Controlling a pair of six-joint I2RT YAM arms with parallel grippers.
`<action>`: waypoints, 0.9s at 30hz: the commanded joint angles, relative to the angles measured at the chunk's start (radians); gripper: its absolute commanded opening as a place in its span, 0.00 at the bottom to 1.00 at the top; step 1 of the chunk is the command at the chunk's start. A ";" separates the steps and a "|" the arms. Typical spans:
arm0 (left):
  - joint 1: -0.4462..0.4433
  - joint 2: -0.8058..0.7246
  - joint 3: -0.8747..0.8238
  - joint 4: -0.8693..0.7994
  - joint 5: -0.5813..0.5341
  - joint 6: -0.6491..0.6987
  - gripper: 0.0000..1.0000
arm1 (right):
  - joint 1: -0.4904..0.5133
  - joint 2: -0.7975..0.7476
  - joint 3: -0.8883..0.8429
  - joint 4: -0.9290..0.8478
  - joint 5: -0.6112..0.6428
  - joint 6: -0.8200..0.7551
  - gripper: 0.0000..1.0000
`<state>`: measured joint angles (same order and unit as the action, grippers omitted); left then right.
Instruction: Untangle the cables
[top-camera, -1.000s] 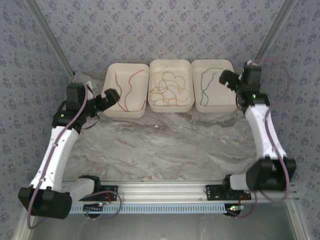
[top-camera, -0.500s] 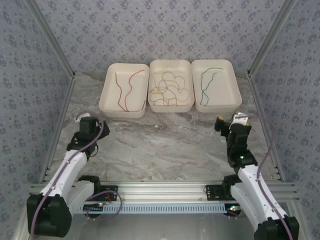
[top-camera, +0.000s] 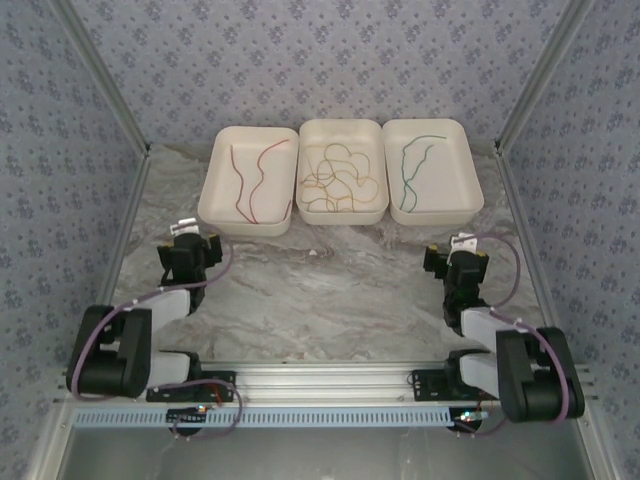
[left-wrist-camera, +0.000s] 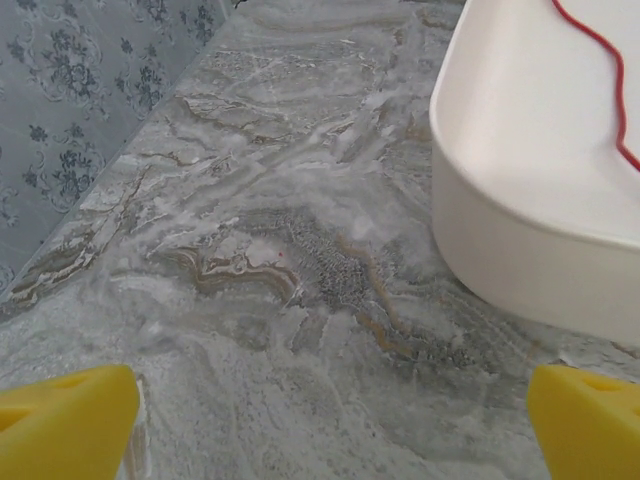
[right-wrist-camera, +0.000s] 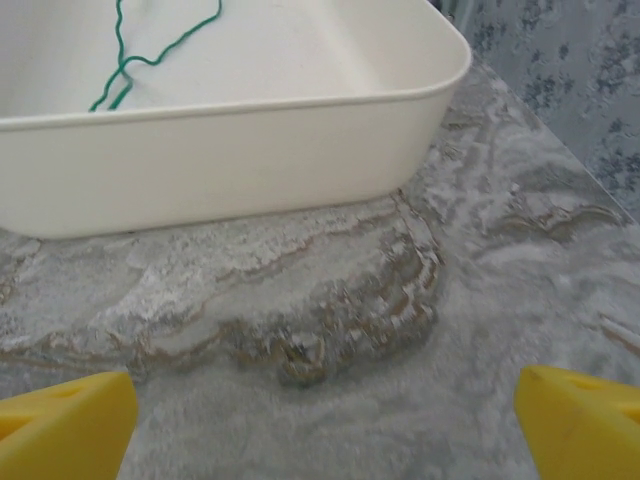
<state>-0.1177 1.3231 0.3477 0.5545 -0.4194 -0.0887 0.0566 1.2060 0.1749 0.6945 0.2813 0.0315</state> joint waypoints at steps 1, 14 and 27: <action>0.012 0.068 0.019 0.238 -0.024 0.065 0.99 | -0.015 0.100 0.058 0.213 -0.071 -0.063 0.99; 0.113 0.213 0.030 0.333 0.168 0.009 0.99 | -0.045 0.313 0.198 0.138 -0.128 -0.056 0.99; 0.113 0.207 0.033 0.313 0.171 0.007 0.99 | -0.060 0.316 0.202 0.143 -0.148 -0.050 0.99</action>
<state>-0.0067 1.5337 0.3645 0.8635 -0.2638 -0.0719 0.0021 1.5146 0.3687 0.8482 0.1162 -0.0338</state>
